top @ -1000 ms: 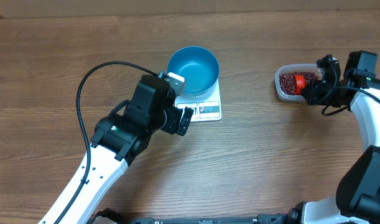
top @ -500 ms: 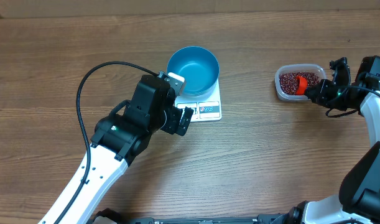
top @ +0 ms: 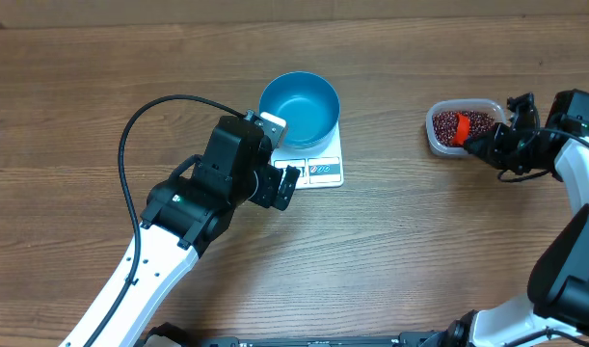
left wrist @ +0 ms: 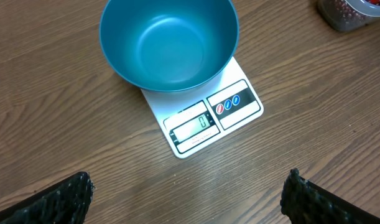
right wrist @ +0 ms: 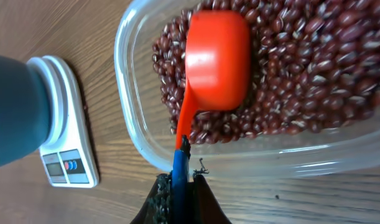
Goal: Scoop item into bowl and weigh 150g on scale
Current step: 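Drag the scoop through the beans with the right gripper to fill it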
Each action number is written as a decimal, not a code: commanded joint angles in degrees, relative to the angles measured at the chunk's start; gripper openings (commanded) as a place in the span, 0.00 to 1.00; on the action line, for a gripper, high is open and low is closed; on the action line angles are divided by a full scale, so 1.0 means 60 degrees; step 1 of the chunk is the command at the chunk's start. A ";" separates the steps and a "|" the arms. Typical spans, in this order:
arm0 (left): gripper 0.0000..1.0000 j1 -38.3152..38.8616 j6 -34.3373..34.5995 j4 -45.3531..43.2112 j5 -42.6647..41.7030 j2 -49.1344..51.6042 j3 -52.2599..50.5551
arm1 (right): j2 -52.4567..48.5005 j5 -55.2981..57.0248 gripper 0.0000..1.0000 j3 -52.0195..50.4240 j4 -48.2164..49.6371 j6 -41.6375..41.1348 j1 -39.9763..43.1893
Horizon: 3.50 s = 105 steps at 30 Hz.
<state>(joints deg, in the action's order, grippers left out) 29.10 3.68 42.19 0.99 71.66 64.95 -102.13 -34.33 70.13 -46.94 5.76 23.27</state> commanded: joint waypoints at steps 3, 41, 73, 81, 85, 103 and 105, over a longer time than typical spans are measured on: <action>1.00 -0.0036 -0.0044 -0.0004 -0.0135 0.0040 -0.0073 | -0.0430 -0.0375 0.04 -0.0069 -0.0025 -0.0215 0.0084; 0.99 -0.0036 -0.0044 -0.0004 -0.0135 0.0040 -0.0073 | -0.1647 -0.3235 0.04 -0.0069 -0.0404 -0.0244 0.1271; 0.99 -0.0036 -0.0044 -0.0004 -0.0135 0.0040 -0.0073 | -0.1647 -0.5599 0.04 -0.0069 -0.0521 0.0372 0.2404; 1.00 -0.0036 -0.0044 -0.0004 -0.0135 0.0040 -0.0073 | -0.1647 -0.6094 0.04 -0.0069 -0.0521 0.0372 0.2404; 1.00 -0.0036 -0.0044 -0.0004 -0.0135 0.0040 -0.0073 | -0.1647 -0.6094 0.04 -0.0069 -0.0557 0.0372 0.2404; 0.99 -0.0036 -0.0044 -0.0004 -0.0135 0.0040 -0.0073 | -0.1643 -0.6987 0.04 -0.0069 -0.1242 0.1129 0.2404; 1.00 -0.0036 -0.0044 -0.0004 -0.0135 0.0040 -0.0073 | -0.1643 -0.7107 0.03 -0.0069 -0.1242 0.1129 0.2404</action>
<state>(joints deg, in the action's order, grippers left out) 29.10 3.68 42.19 1.02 71.66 64.95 -111.92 -72.95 70.02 -54.50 11.25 37.52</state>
